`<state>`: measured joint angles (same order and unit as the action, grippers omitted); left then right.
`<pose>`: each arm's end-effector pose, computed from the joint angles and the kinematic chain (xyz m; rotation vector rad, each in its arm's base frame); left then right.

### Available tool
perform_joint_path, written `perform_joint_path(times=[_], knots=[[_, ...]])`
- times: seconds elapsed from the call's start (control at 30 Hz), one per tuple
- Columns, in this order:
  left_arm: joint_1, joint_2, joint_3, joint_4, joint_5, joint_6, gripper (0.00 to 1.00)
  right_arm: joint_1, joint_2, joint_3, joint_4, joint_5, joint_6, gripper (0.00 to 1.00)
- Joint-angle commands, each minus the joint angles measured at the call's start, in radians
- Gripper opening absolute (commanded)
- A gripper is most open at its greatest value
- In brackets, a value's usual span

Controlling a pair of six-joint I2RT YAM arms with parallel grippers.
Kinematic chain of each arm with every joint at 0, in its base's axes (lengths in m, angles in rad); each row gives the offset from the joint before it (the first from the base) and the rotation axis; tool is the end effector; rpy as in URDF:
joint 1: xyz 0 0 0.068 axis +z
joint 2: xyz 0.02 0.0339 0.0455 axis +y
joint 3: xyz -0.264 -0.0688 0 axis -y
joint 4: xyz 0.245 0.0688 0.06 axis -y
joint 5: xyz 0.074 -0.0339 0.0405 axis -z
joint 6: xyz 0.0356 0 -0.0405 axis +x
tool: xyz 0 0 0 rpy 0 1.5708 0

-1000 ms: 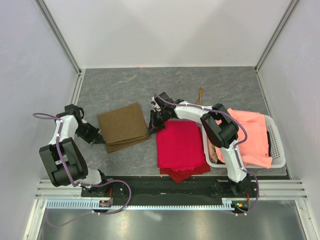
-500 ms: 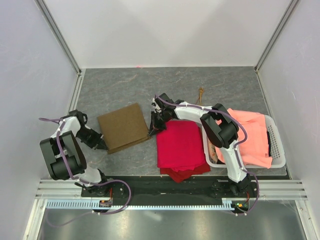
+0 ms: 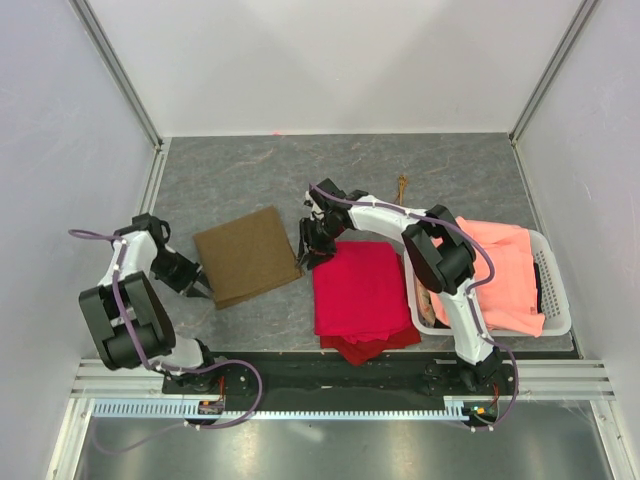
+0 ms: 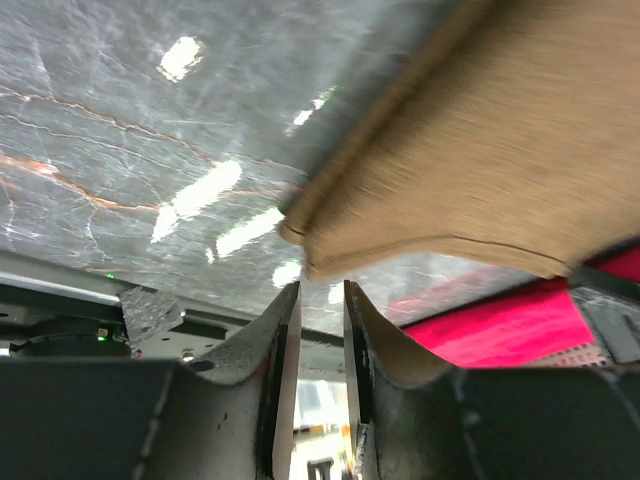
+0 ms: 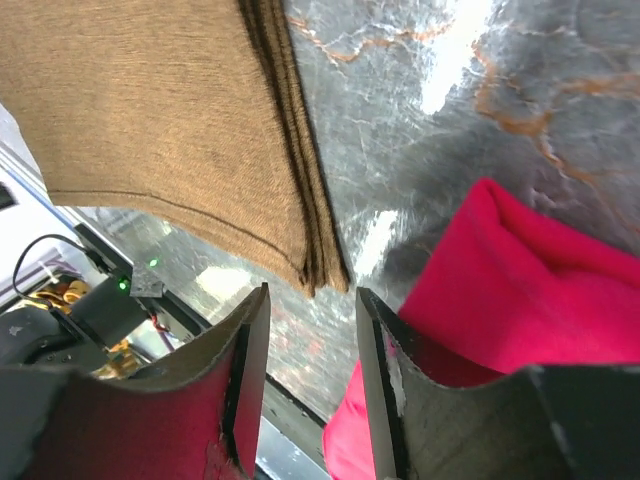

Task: Fold the napkin into a case and place the utensils inside
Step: Smooth out the square-folded napkin at the center of the board.

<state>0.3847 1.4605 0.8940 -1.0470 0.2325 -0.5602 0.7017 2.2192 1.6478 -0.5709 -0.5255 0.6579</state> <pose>0.2118 0.0769 0.1865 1.3989 -2.7205 0.3501 0.3409 0.3115 0.1466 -0.2383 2.9597 1.0255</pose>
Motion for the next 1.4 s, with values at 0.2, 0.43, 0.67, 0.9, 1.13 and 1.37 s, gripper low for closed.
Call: perform_joint_path(times=[0.2, 0.43, 0.67, 0.9, 1.13, 1.37], knots=[[0.000, -0.006, 0.016, 0.059, 0.142, -0.003, 0.14, 0.013, -0.024, 0.151, -0.078, 0.018, -0.080, 0.42], [0.000, 0.083, -0.012, 0.068, 0.062, 0.022, 0.06, 0.038, 0.045, 0.146, 0.012, -0.056, -0.020, 0.11], [0.000, 0.149, -0.066, 0.126, 0.045, 0.013, 0.05, 0.045, 0.060, -0.025, 0.115, -0.045, -0.014, 0.00], [0.000, 0.253, -0.018, 0.105, 0.001, 0.043, 0.02, 0.042, 0.060, -0.059, 0.123, -0.033, -0.027, 0.00], [0.000, 0.057, 0.062, 0.035, -0.001, 0.042, 0.04, 0.045, -0.019, 0.053, 0.106, -0.048, 0.022, 0.01], [0.000, 0.088, 0.121, 0.113, 0.094, -0.007, 0.05, 0.050, 0.075, 0.165, 0.105, -0.070, 0.054, 0.11]])
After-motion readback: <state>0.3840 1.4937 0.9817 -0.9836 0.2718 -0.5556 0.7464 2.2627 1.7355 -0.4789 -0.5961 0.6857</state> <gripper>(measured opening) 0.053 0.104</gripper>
